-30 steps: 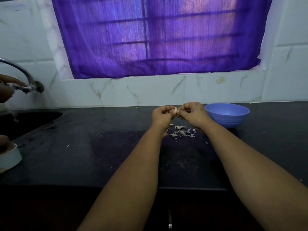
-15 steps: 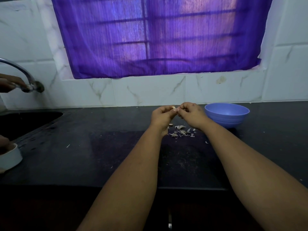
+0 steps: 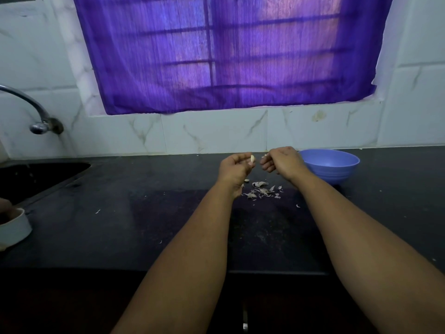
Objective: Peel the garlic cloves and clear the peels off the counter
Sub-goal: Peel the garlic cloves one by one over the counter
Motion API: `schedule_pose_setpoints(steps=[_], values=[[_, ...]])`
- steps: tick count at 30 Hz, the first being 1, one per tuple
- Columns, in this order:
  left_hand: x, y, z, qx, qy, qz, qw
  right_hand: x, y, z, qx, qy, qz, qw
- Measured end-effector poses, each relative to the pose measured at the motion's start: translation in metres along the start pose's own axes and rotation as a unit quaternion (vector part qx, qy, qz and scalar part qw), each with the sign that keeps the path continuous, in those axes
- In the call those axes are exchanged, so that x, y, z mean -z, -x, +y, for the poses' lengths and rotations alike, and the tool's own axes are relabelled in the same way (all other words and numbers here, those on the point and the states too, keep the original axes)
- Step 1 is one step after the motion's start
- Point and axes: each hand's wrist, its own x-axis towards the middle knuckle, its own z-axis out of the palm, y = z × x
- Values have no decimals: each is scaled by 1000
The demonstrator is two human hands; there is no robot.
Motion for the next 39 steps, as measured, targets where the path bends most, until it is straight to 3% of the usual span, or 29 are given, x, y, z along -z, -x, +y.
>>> schedule_pose_setpoints(steps=[3,8,12,14,19,25,30,39], values=[[0,-1,-1,5,-9,7,1000,3,-1,3,-11,17,21,1000],[-1,1,-1,8,-48,11,999,9,0,11,56,154,31,986],[-2,4,0,0,-70,7,998,8,0,12,83,160,52,982],[-1,4,-1,-3,-75,3,997,6,-1,10,75,130,62,987],[-1,5,0,-12,-76,7,997,2,-4,4,-40,-34,31,998],[-1,7,1,-18,-66,14,998,1,0,8,71,95,47,992],[-2,7,2,-17,-65,20,998,4,-5,4,-10,-19,34,999],[1,8,2,-47,-91,17,995,-6,-4,14,3,-129,-27,991]])
